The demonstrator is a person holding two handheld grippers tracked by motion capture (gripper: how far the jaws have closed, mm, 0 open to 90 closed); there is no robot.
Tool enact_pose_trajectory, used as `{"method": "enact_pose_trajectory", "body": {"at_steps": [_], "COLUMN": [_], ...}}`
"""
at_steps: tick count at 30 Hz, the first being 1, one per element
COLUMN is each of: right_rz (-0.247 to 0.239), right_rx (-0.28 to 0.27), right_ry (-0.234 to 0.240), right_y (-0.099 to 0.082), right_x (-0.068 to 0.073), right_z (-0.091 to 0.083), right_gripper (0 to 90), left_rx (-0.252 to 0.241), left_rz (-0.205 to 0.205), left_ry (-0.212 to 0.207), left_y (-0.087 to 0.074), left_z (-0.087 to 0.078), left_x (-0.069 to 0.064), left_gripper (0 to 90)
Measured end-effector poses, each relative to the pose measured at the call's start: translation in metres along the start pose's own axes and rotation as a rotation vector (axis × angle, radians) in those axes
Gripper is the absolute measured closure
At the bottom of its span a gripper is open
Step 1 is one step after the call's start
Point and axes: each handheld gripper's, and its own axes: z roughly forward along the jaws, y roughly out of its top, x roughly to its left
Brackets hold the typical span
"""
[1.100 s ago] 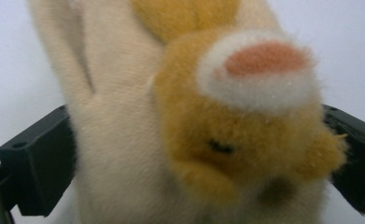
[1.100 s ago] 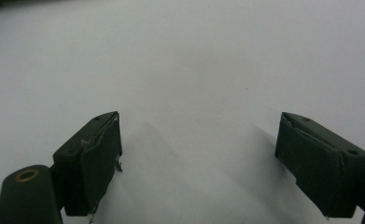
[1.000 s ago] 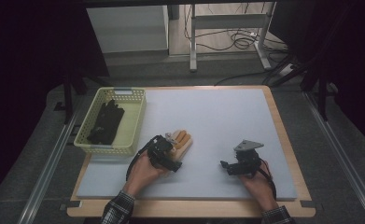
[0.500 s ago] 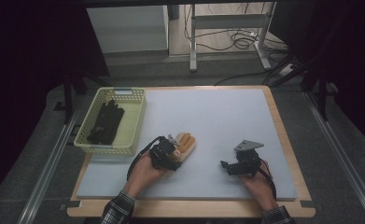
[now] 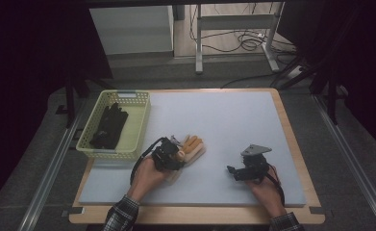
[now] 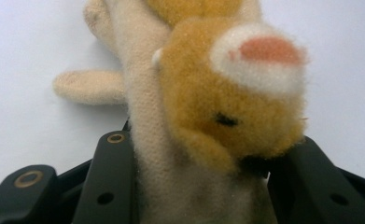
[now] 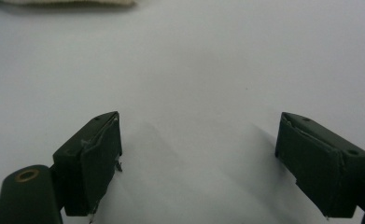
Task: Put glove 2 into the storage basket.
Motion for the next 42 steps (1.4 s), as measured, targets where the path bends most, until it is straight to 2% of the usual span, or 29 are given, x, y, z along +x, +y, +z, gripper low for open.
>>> {"method": "enact_pose_trajectory", "body": {"at_steps": [10, 26, 42], "right_rz": [-0.001, 0.001, -0.002], "right_rx": [0.000, 0.000, -0.001], "right_ry": [0.000, 0.000, 0.000], "right_y": [0.000, 0.000, 0.000], "right_x": [0.000, 0.000, 0.000], "right_z": [0.000, 0.000, 0.000], "right_gripper": [14.3, 14.2, 14.2], "left_rx": [-0.038, -0.057, -0.072], "left_rz": [0.001, -0.014, -0.054], "left_ry": [0.043, 0.106, 0.176], "left_y": [0.016, 0.033, 0.042], "left_z": [-0.019, -0.048, -0.077], "left_x": [0.006, 0.024, 0.047], "left_gripper": [57.0, 56.9, 56.8]}}
